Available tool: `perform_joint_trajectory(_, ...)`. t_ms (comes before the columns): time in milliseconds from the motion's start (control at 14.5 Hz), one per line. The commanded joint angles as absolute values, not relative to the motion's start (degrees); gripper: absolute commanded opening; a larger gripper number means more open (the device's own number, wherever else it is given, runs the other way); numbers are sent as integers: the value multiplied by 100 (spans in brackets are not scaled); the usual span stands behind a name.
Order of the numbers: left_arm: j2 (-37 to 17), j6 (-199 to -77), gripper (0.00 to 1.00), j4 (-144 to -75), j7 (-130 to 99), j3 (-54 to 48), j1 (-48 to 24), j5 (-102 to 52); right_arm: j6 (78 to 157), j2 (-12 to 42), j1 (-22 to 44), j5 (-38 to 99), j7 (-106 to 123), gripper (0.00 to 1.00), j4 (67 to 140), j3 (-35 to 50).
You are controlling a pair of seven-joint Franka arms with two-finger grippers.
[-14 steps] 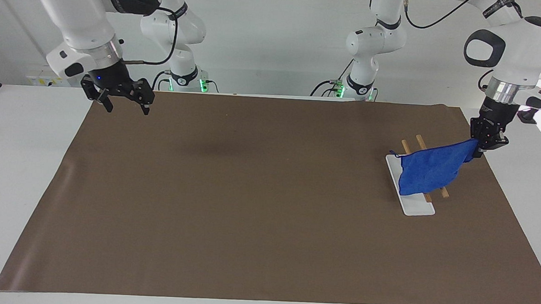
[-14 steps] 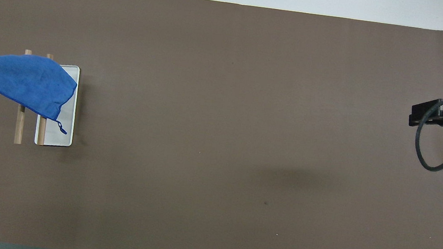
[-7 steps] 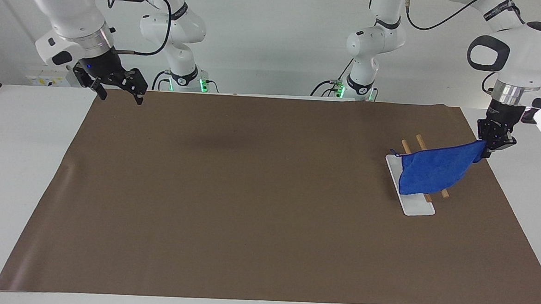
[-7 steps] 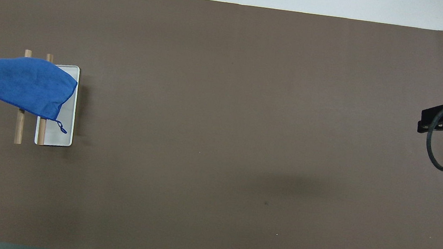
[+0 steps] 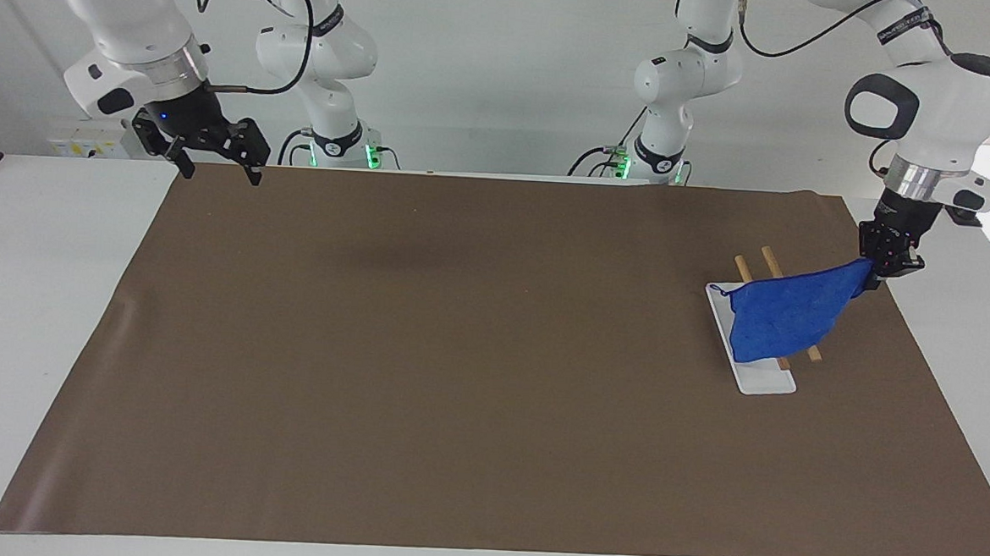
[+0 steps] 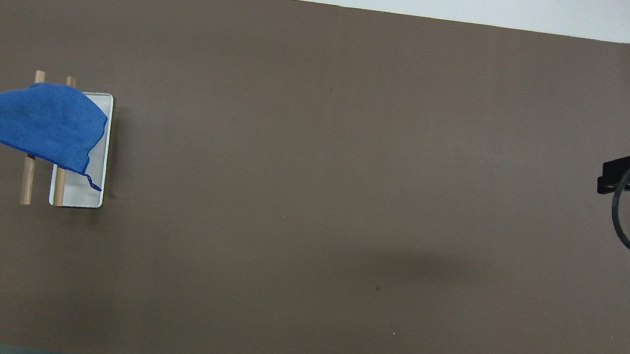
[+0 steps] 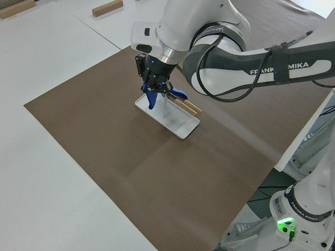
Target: Right arm passes towel to left arm to hang
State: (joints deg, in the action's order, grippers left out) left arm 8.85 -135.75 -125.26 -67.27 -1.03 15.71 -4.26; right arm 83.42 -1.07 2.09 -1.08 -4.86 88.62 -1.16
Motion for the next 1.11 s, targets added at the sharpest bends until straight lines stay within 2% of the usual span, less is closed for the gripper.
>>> perform_joint_trajectory(0, 1063, -13764, 61, -12753, -6645, -149, 1644, -334, 8314, -176, 220, -194, -351, 100, 8903, -123)
perform_joint_trajectory(69, 1063, -13711, 85, -12727, -6566, -141, 1644, -334, 8358, -193, 211, -150, -352, 100, 8947, -114)
perform_joint_trajectory(138, 1063, -13694, 100, -12718, -6522, -141, 1652, -343, 8350, -202, 202, -115, -360, 100, 8965, -114)
perform_joint_trajectory(346, 994, -13658, 100, -12552, -6539, -141, 1731, -343, 8332, -211, 211, -106, -343, 100, 8974, -114)
perform_joint_trajectory(691, 677, -12727, 100, -11726, -6111, -149, 1714, -343, 8323, -211, 211, -114, -343, 100, 8974, -114)
perform_joint_trajectory(1037, 651, -12542, 100, -11567, -4400, -176, 1109, -308, 8323, -211, 202, -114, -343, 100, 8974, -114)
